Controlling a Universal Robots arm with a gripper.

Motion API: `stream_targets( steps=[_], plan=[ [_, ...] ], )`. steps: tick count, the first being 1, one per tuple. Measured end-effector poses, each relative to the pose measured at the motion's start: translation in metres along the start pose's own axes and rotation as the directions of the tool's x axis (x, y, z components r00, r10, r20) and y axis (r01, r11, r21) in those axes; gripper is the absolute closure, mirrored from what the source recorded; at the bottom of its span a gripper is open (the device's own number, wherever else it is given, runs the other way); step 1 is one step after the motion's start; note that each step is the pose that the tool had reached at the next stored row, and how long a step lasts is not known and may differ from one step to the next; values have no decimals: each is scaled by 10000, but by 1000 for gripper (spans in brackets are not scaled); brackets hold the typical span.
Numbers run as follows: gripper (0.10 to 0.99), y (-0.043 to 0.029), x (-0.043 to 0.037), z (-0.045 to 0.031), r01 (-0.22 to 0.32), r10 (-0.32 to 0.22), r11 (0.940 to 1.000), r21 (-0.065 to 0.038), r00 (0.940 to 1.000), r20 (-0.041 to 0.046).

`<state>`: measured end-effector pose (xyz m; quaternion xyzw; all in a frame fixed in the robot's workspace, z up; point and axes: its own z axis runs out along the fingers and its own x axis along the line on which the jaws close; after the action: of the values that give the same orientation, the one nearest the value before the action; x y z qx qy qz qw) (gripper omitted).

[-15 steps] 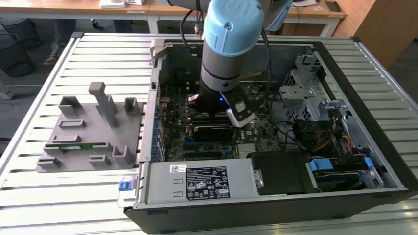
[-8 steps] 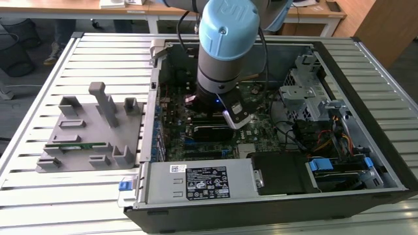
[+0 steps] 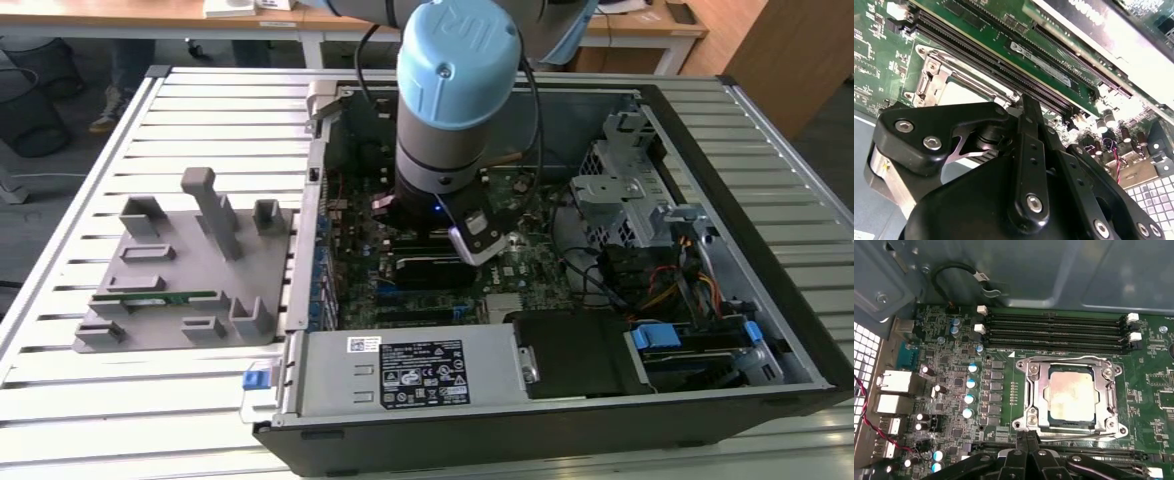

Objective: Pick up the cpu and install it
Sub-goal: 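Install the second cpu locking lever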

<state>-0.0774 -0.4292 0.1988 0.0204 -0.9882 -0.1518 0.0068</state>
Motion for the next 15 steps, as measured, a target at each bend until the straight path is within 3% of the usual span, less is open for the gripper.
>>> stream_targets(
  steps=[15],
  plan=[
    [973, -18, 27, 68, 4, -3, 9997, -257, 10000, 11]
  ],
)
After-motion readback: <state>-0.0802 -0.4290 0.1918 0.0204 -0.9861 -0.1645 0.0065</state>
